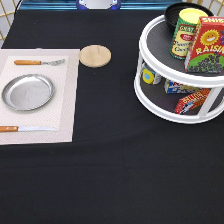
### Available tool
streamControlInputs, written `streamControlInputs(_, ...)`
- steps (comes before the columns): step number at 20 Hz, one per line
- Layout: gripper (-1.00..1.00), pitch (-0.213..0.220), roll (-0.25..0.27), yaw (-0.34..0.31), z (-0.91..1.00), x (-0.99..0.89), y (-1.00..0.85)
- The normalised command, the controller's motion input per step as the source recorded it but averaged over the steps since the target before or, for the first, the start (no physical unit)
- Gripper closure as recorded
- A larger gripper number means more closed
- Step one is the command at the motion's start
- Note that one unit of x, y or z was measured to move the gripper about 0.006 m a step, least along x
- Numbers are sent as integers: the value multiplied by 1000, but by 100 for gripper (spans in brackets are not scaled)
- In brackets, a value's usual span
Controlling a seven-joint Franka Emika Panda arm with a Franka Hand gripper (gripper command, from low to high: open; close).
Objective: Pick up the bowl from the lazy Susan and put bowl on the plate
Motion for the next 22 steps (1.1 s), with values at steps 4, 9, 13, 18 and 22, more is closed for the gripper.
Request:
streamControlInputs(4, -100, 30, 0, -6, 35, 160, 67)
streamControlInputs(9, -100, 78, 21, -87, 254, 675, 192)
streamControlInputs(13, -100, 107, 23, -94, 391, 739, 291)
streamControlInputs(18, -100, 103, 48, -31, 266, 779, 394)
streamControlInputs(22, -100, 25, 129, 0, 151, 629, 354)
